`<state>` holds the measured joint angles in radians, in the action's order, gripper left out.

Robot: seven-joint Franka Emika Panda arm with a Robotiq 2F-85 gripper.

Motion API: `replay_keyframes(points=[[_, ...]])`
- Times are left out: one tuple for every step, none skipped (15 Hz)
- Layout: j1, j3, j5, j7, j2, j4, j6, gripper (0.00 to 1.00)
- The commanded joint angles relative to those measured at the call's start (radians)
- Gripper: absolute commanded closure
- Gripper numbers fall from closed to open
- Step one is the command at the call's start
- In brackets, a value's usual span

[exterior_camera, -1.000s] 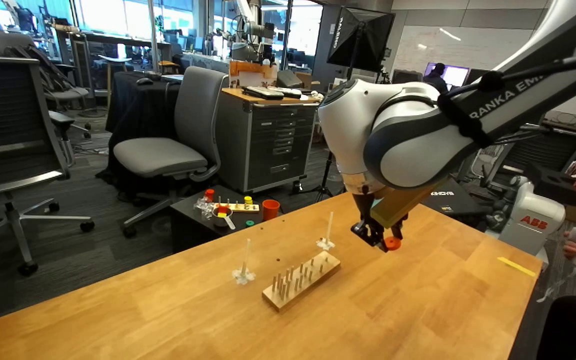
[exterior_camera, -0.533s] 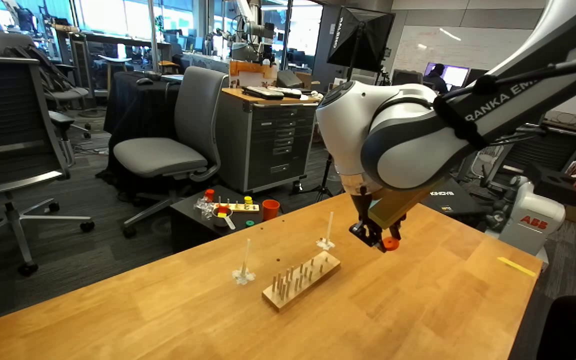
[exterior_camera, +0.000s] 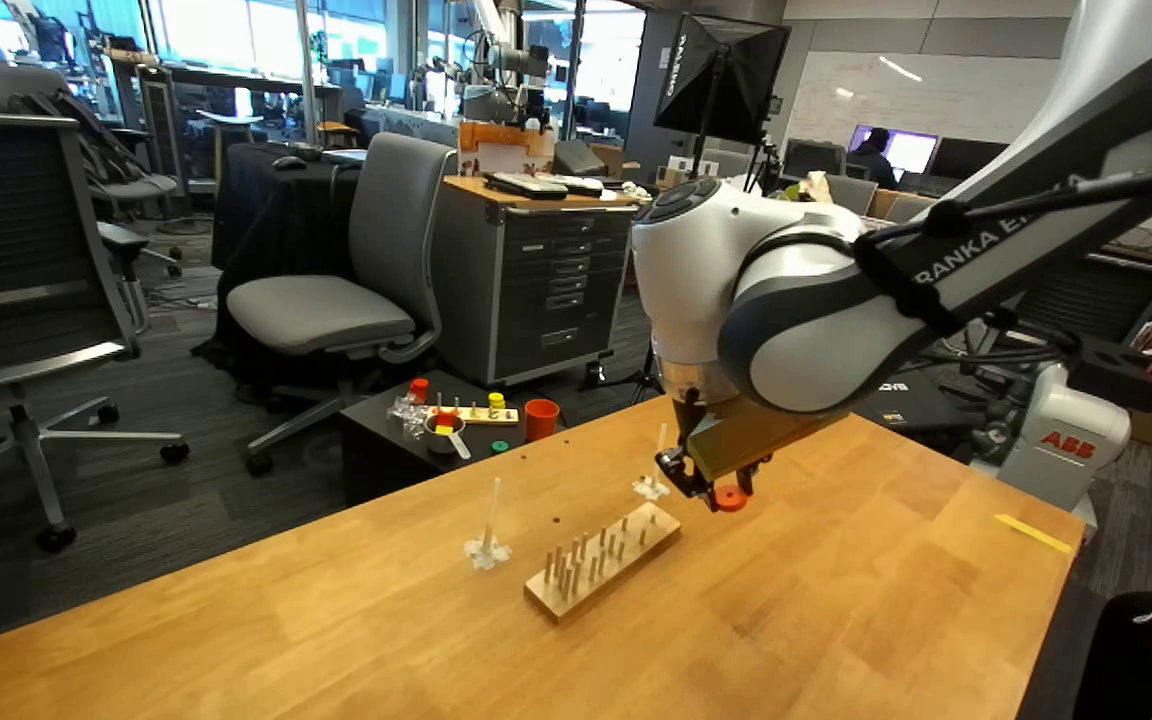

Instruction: Pick up the orange object and put it on the object

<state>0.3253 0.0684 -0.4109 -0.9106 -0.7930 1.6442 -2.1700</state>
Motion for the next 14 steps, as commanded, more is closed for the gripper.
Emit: replay_keyframes(points=[[0.029, 0.029, 0.021, -0.124, -0.028, -0.024, -0.092, 0.83], [0.035, 0.036, 0.017, -0.161, -0.033, -0.024, -0.119, 0.83], [0.036, 0.036, 0.021, -0.182, -0.038, -0.029, -0.135, 0.83], [0.039, 0.039, 0.024, -0.207, -0.043, -0.033, -0.150, 0.83], [0.039, 0.040, 0.030, -0.229, -0.046, -0.036, -0.163, 0.83], [0.040, 0.042, 0.031, -0.248, -0.049, -0.039, -0.175, 0.83], [0.036, 0.036, 0.042, -0.257, -0.052, -0.043, -0.178, 0.83], [0.021, 0.015, 0.065, -0.235, -0.054, -0.047, -0.168, 0.83], [0.005, -0.010, 0.090, -0.185, -0.057, -0.052, -0.155, 0.83], [0.014, -0.006, 0.087, -0.168, -0.061, -0.053, -0.157, 0.83], [0.005, -0.022, 0.094, -0.110, -0.065, -0.054, -0.144, 0.83], [0.010, -0.023, 0.086, -0.065, -0.070, -0.059, -0.129, 0.83], [0.011, -0.025, 0.081, -0.017, -0.072, -0.062, -0.118, 0.83], [0.013, -0.026, 0.073, 0.038, -0.074, -0.065, -0.100, 0.83]])
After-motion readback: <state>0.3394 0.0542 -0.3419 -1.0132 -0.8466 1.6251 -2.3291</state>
